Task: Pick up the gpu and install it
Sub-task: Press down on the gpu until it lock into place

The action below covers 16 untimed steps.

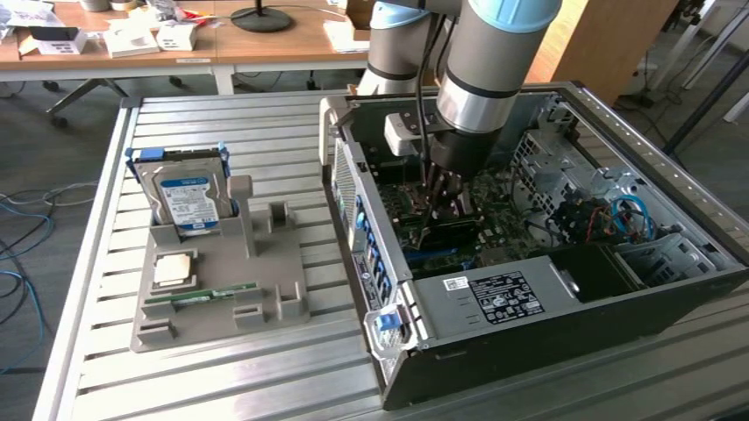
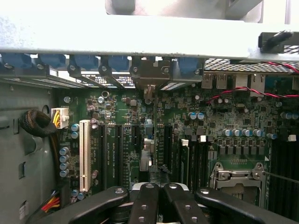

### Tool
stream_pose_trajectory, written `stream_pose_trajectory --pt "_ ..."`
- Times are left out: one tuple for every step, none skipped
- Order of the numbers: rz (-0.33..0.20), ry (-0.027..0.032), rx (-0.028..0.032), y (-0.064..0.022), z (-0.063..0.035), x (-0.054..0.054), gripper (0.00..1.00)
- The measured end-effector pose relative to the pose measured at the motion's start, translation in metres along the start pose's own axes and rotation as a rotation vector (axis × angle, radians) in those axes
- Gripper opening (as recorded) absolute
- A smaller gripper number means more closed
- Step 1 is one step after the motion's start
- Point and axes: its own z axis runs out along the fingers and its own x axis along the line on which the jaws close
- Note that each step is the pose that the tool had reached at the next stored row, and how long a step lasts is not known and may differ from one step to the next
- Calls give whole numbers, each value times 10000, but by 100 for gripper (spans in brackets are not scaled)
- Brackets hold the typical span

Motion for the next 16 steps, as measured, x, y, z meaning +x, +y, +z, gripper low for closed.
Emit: stream_pose_trajectory --pt "1 1 -1 0 1 0 11" --pt "0 1 -1 0 2 0 11" --pt "0 1 -1 0 2 0 11" --pt "0 0 -1 0 2 0 11" --pt "0 0 0 0 2 0 11" --pt "0 0 0 0 2 0 11" --pt "0 -2 0 0 3 0 11" --pt "0 -6 0 0 4 0 11" --pt "0 -10 0 0 5 0 11" --pt "0 -12 0 1 4 0 11" --pt "0 -13 0 1 4 0 11" --pt "0 -13 0 1 4 1 11" --pt "-1 -13 0 1 4 1 11" --pt "0 -14 0 1 5 0 11" --pt "-1 -14 0 1 5 1 11" --pt "0 -14 0 1 5 1 11"
